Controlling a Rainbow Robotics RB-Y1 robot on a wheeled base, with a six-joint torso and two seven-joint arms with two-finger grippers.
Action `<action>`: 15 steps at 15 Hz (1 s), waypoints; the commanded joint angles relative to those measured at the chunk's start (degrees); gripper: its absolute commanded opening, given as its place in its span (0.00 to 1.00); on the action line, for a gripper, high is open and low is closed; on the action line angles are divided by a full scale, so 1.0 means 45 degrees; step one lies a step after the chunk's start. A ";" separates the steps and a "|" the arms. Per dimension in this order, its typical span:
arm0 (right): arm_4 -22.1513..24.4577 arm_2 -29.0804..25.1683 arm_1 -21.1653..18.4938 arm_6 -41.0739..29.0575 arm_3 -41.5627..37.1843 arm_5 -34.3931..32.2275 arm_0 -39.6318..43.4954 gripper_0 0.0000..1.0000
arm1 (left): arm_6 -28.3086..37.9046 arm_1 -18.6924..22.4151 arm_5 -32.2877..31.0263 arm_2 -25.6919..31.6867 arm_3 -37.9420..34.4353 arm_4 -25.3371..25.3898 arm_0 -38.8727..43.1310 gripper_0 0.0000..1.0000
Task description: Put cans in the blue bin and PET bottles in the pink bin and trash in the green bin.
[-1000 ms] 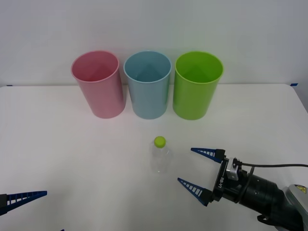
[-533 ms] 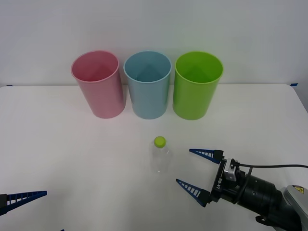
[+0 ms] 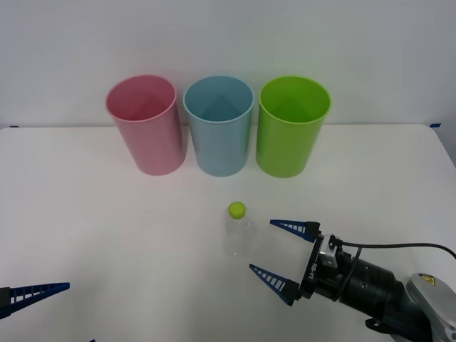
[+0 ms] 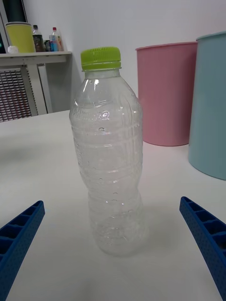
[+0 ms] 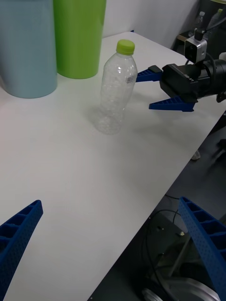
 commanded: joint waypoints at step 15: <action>-0.0007 0.0910 0.0533 0.0258 0.0016 0.1685 -0.0356 1.00 | 0.0000 0.0000 -0.0001 0.0000 0.0000 0.0000 0.0001 1.00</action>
